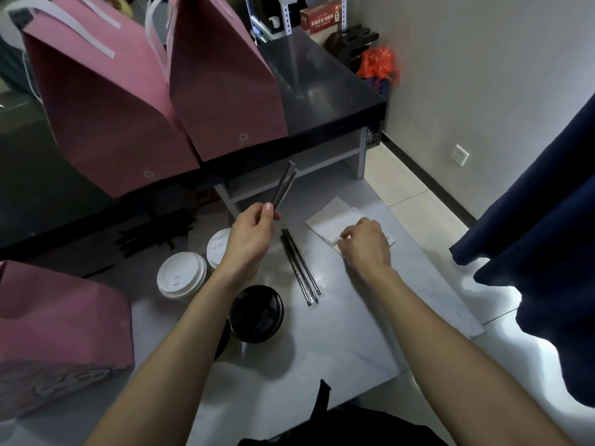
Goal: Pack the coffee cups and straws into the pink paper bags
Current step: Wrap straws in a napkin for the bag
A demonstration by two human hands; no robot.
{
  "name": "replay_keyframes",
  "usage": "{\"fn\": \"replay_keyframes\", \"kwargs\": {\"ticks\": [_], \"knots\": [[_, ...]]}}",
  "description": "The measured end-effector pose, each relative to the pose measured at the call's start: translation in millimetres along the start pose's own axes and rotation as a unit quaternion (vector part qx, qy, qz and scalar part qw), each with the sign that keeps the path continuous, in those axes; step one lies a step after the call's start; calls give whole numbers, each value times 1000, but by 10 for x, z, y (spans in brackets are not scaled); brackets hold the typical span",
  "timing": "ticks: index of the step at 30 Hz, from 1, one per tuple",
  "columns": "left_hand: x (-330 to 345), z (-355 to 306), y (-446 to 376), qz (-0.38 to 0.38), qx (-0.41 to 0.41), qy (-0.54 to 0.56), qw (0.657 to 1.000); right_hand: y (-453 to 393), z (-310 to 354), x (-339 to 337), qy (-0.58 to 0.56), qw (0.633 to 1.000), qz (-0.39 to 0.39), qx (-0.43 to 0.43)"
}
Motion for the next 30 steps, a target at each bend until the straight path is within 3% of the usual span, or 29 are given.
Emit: {"fn": "replay_keyframes", "kwargs": {"ticks": [4,9,14,16,18,21,23,26,30], "knots": [[-19,31,-2,13,-17,27,999,7,9,-110,-70,997,-9,20],[19,18,15,76,72,7,995,110,173,-564,-207,976,-43,-45],[131,-145,-52,109,155,-58,980,187,464,-805,-440,886,111,-99],[146,-174,-87,105,162,-54,980,180,495,-777,-489,857,128,-102],[136,-144,-117,96,136,-27,986,159,421,-697,-502,856,103,-74],[34,-71,-169,52,123,-4,991,106,177,-578,-310,950,-10,-42],[-45,-26,-195,39,105,14,994,81,59,-448,-127,989,-7,-73],[-157,9,-195,29,91,22,995,62,-39,-213,53,994,34,-92],[-202,26,-200,26,102,12,994,55,-99,-130,43,994,5,-99]]}}
Point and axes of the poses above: each hand's wrist, its own y-axis away from the middle knuckle, its own x-axis out of the palm, z = x × y, the point moved 4 cm from there along -y, towards the middle knuckle
